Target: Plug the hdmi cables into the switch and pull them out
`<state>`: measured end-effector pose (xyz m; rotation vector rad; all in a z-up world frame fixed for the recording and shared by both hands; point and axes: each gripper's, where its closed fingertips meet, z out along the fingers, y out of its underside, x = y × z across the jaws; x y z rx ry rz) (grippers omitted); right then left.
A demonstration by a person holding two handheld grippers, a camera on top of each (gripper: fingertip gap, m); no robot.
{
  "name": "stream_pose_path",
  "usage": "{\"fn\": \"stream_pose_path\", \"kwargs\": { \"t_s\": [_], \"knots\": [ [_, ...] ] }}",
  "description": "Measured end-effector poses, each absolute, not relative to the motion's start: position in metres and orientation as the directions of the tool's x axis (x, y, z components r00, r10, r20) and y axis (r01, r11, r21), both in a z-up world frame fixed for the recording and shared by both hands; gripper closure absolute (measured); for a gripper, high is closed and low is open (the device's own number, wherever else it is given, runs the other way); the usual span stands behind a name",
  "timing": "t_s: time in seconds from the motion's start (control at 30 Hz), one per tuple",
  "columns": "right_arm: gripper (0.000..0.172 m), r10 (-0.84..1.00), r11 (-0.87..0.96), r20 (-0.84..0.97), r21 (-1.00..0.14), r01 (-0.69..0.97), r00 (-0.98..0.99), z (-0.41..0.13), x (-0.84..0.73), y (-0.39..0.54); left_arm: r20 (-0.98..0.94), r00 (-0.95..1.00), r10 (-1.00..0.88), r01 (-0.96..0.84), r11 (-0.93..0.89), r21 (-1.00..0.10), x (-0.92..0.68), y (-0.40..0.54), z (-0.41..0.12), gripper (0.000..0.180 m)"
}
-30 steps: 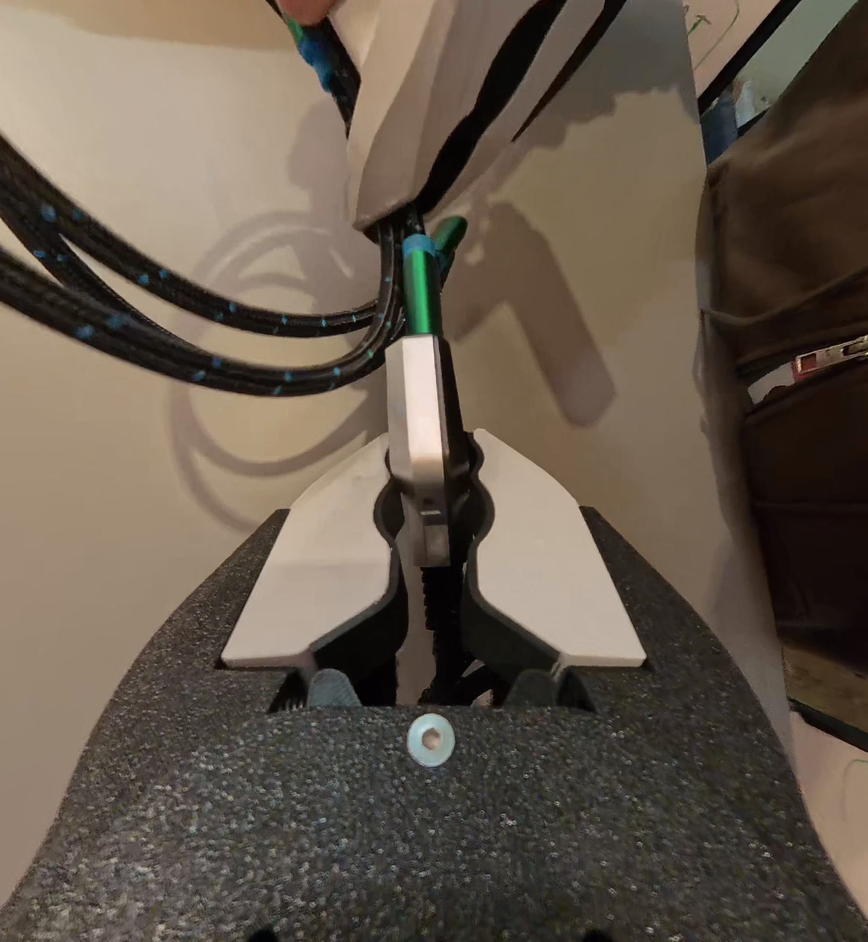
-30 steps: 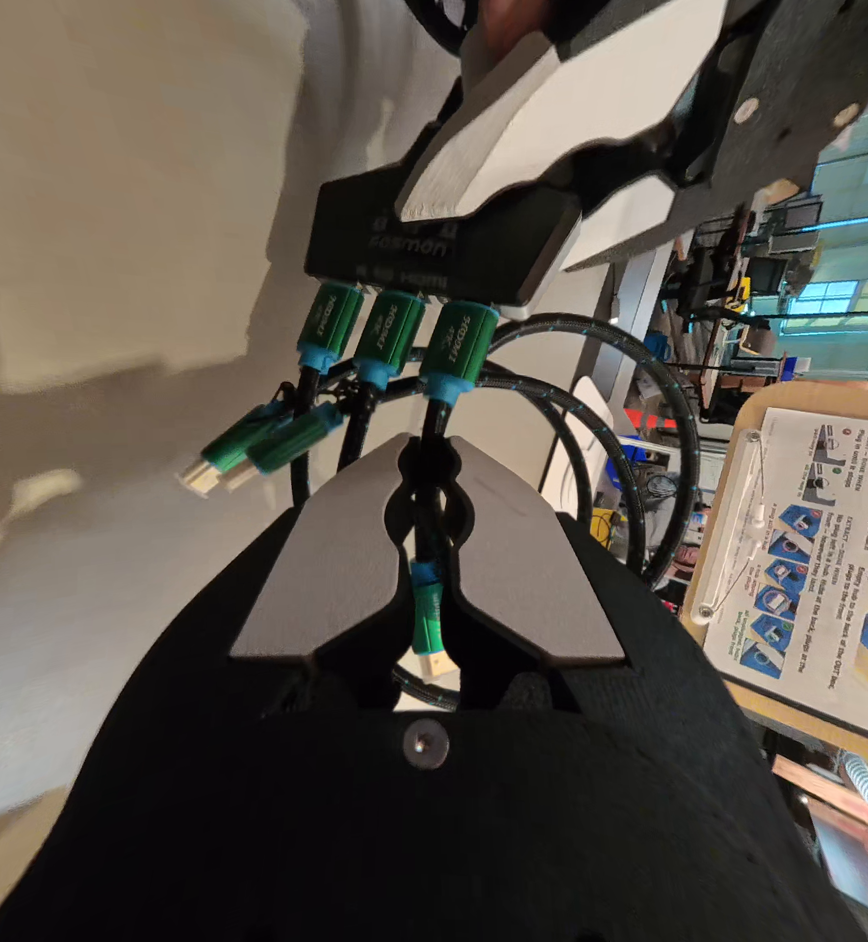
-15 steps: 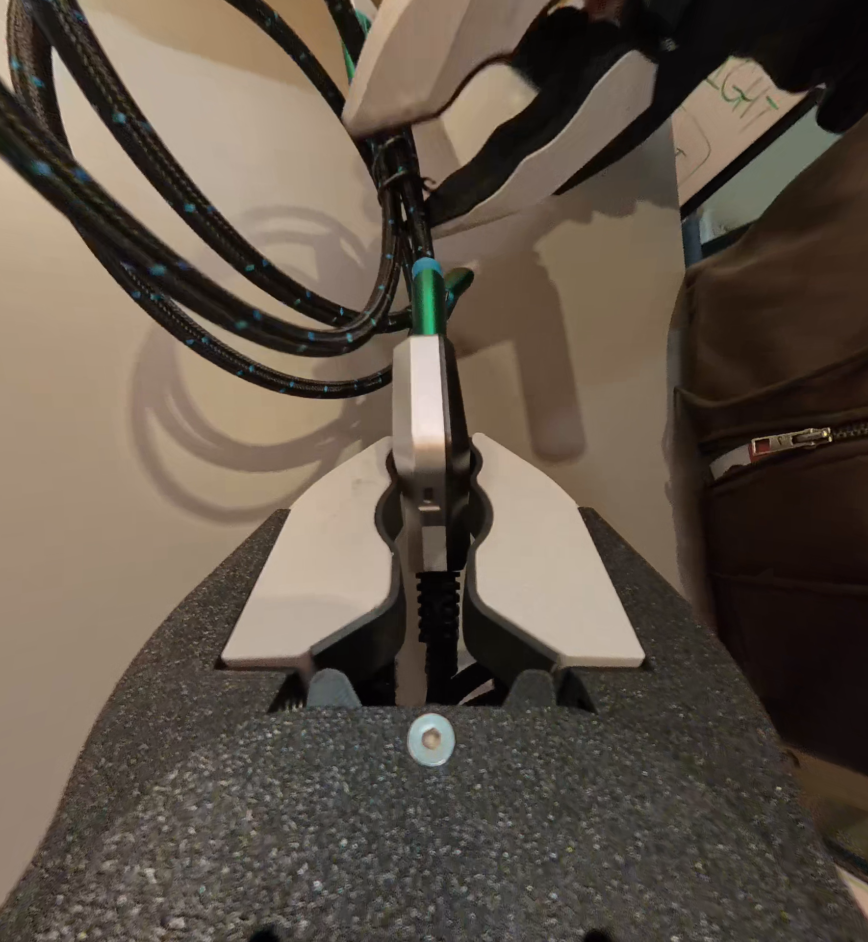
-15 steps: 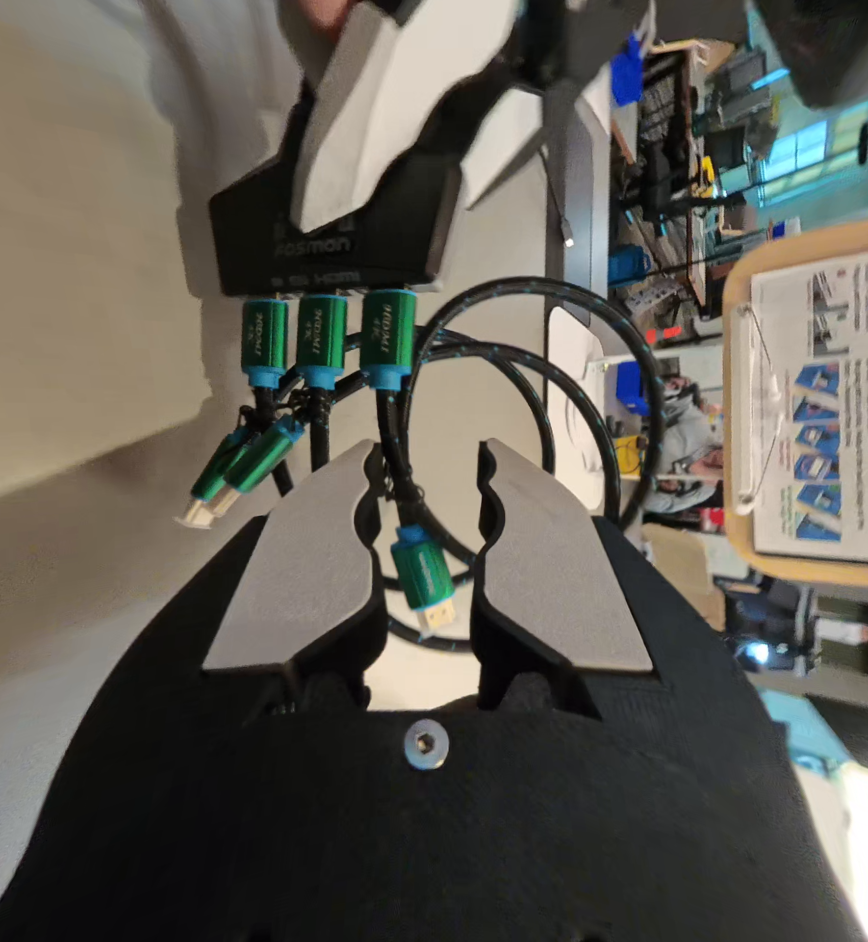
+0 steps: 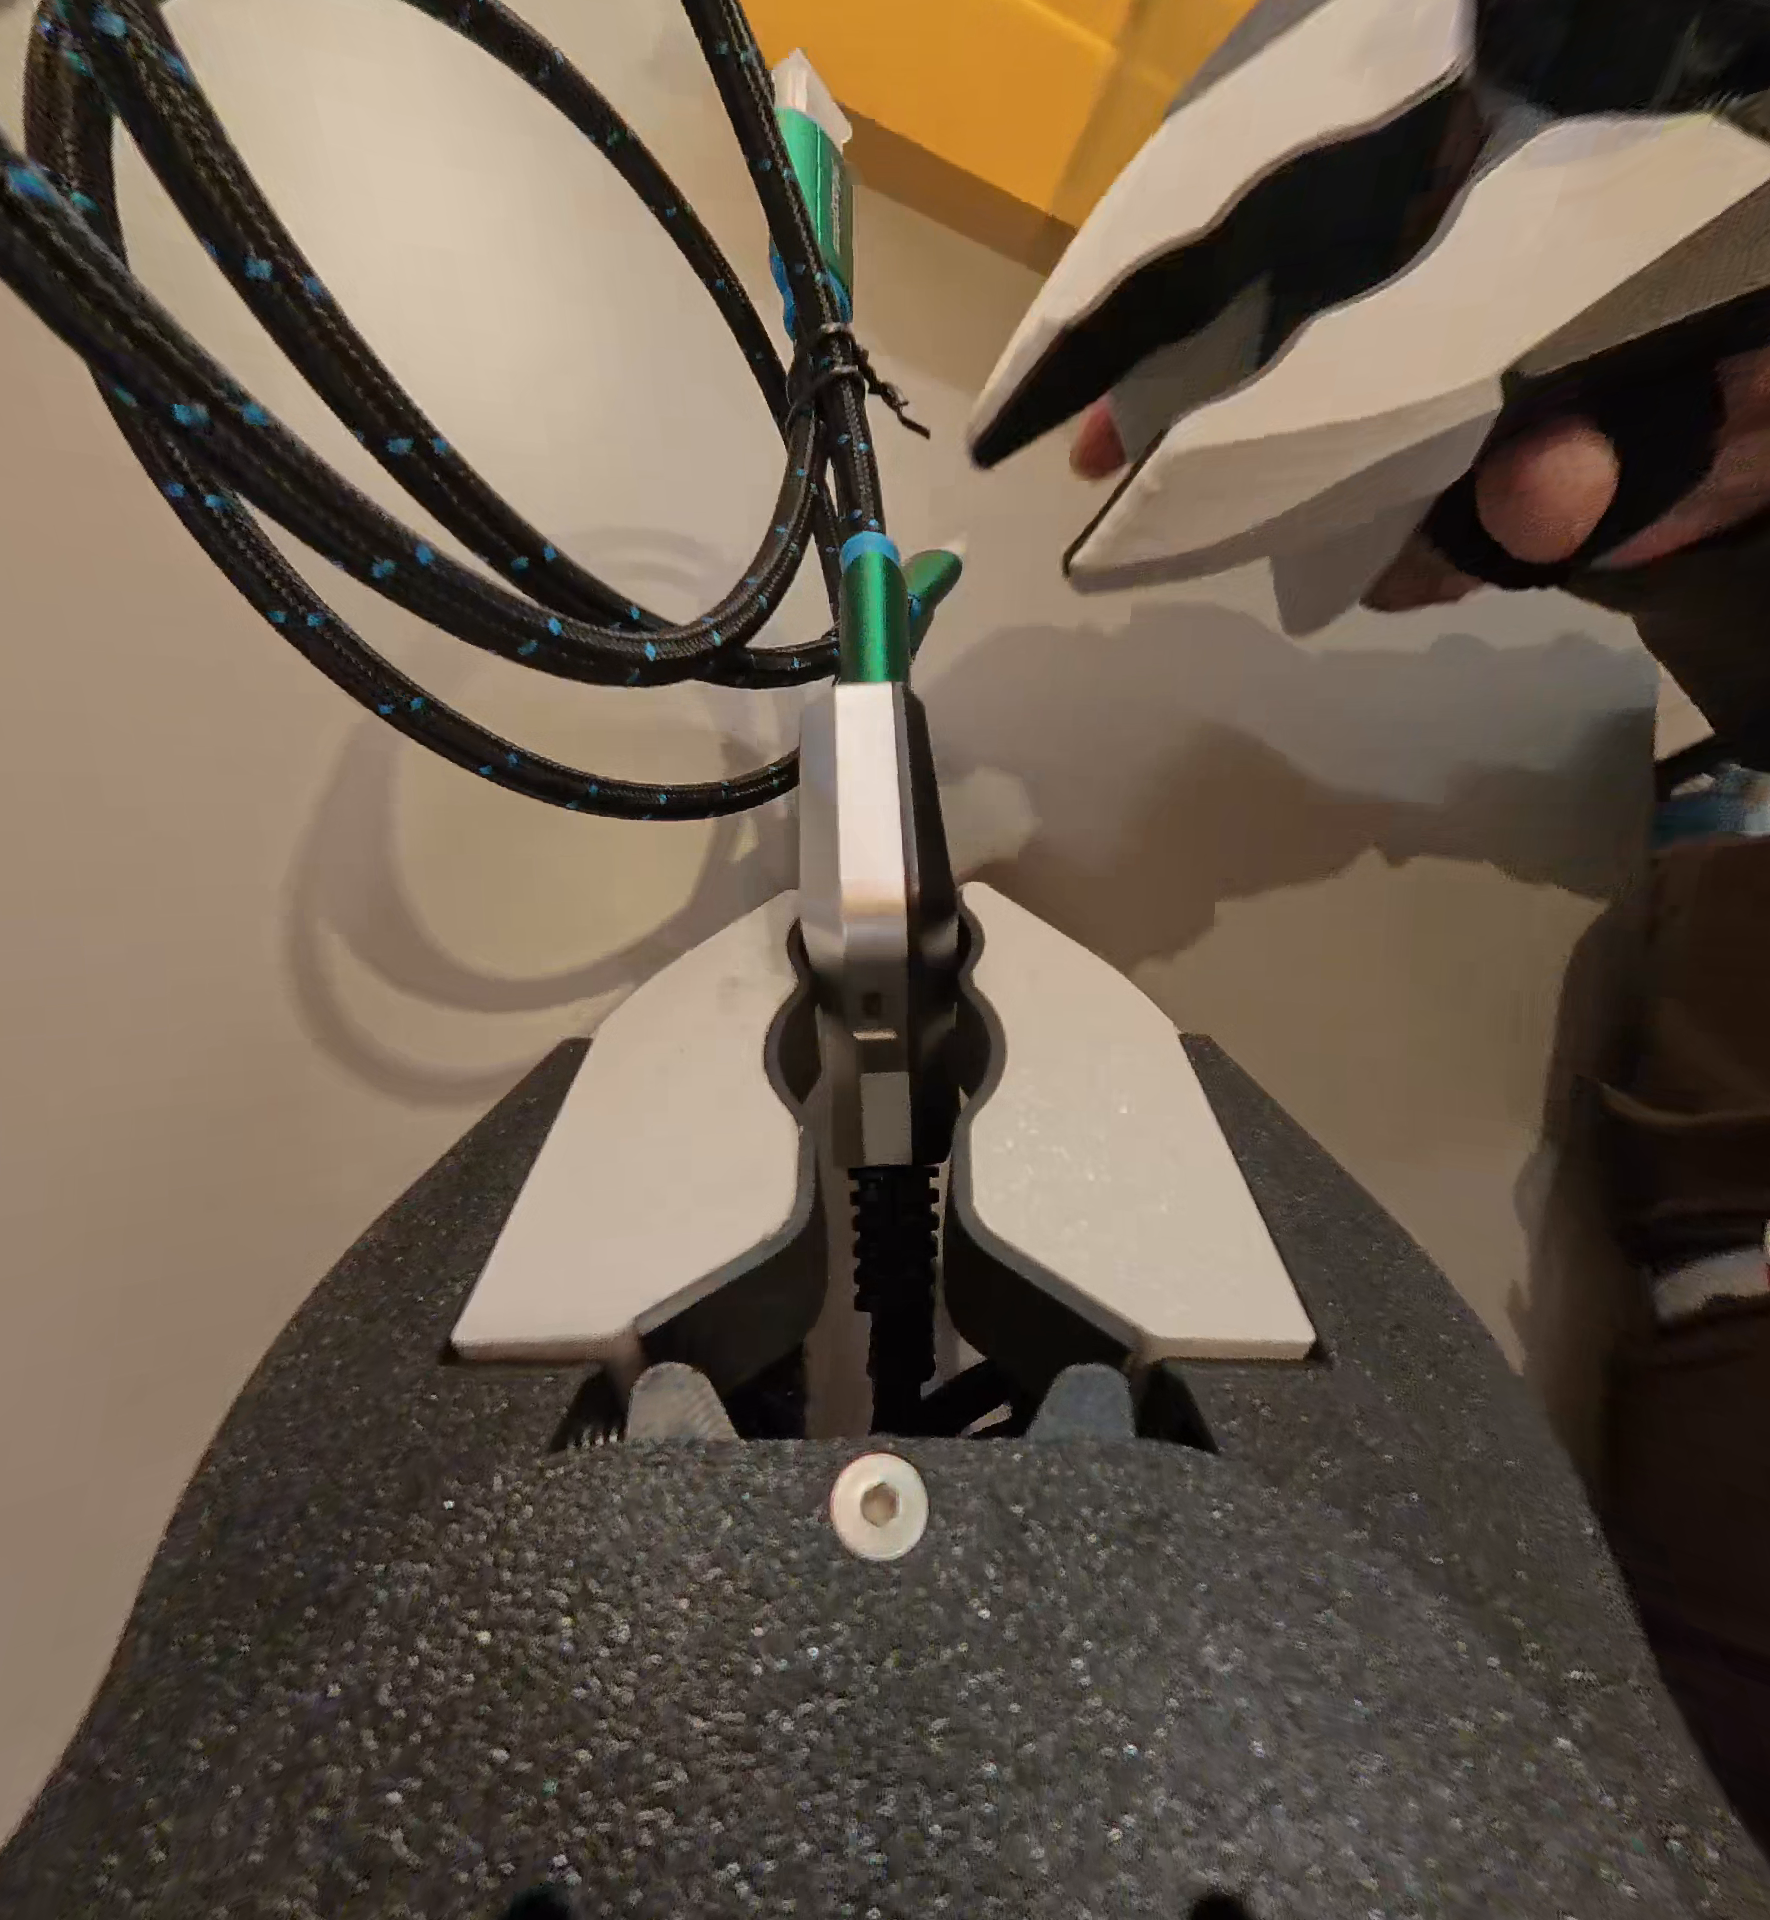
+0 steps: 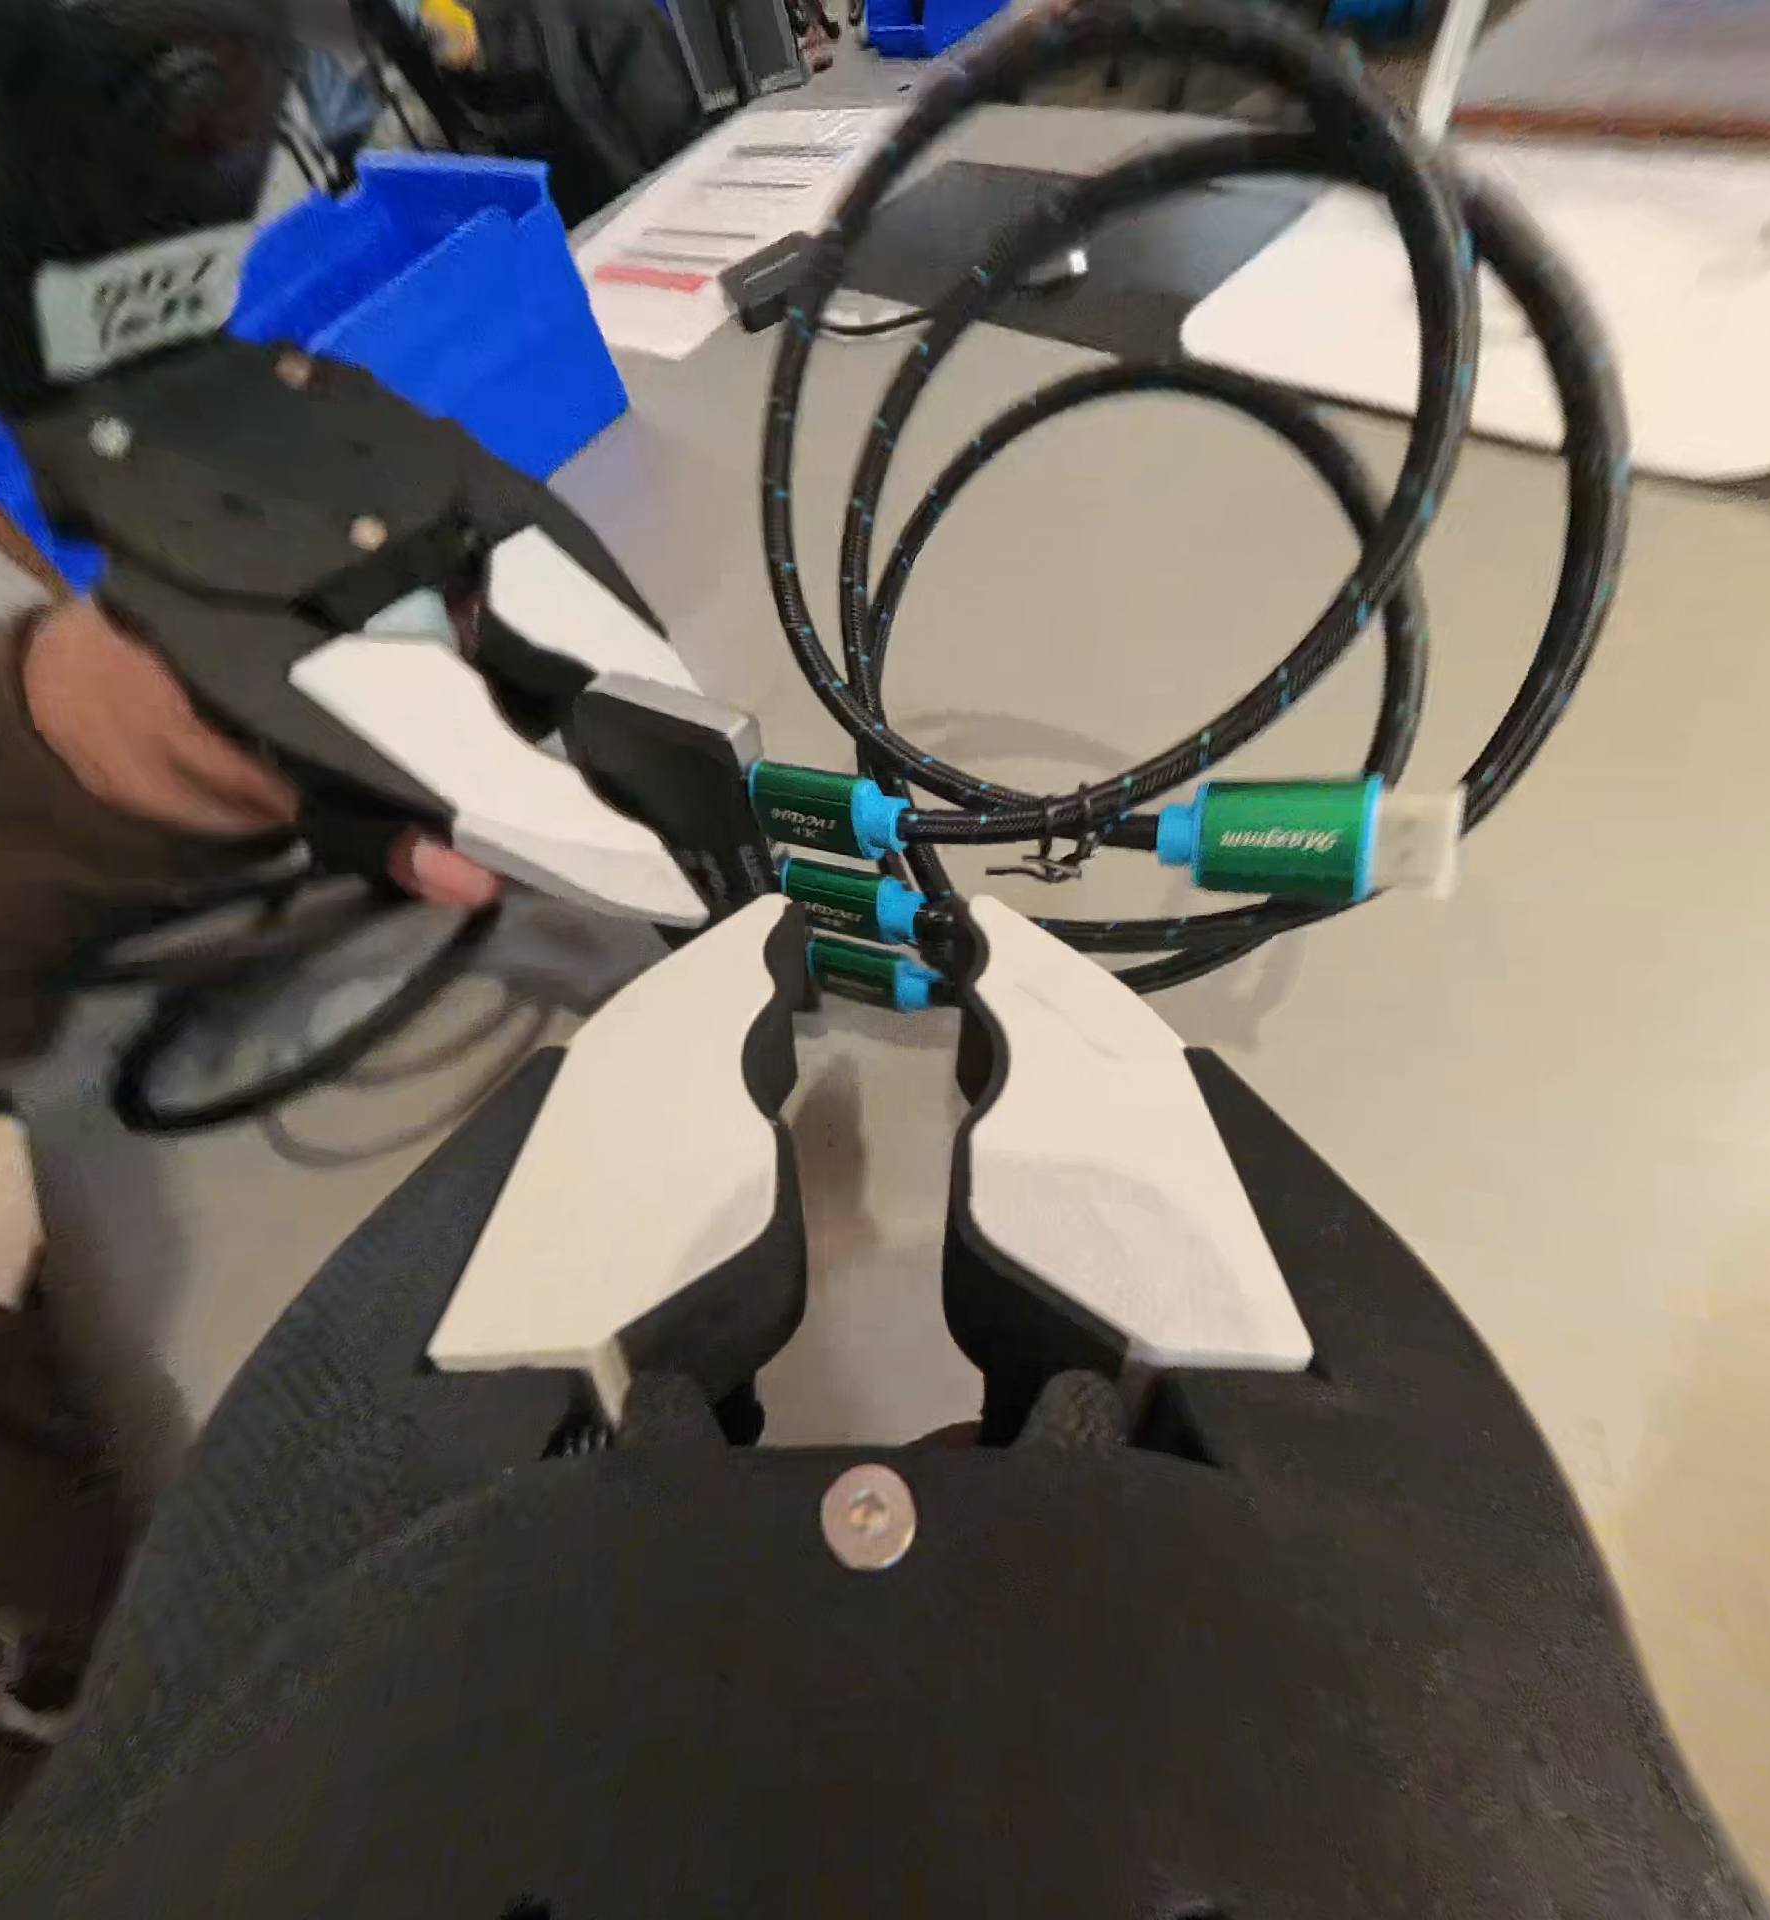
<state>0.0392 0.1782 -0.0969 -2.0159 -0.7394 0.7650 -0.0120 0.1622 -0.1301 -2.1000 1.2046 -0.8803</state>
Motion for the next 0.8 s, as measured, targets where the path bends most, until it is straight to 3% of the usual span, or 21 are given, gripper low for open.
{"fn": "stream_pose_path", "kwargs": {
  "t_s": [0.13,0.53,0.67,0.8],
  "knots": [
    [0.139,0.659,-0.591,-0.453,-0.806,0.040,0.600,-0.098,0.022,0.178,0.192,0.413,-0.890,-0.491,-0.395,-0.777,-0.006,0.160,-0.128,0.159],
    [0.134,0.515,-0.697,-0.715,-0.671,-0.255,0.472,-0.097,0.012,0.177,0.024,0.445,-0.895,-0.475,-0.259,-0.841,0.002,0.156,-0.134,0.159],
    [0.142,0.558,-0.674,-0.661,-0.714,-0.191,0.501,-0.109,0.015,0.174,0.085,0.412,-0.907,-0.483,-0.297,-0.824,0.001,0.153,-0.140,0.159],
    [0.146,0.682,-0.540,-0.442,-0.842,-0.006,0.582,-0.119,0.022,0.172,-0.001,0.392,-0.920,-0.563,-0.239,-0.791,-0.002,0.155,-0.144,0.159]
  ]
}}
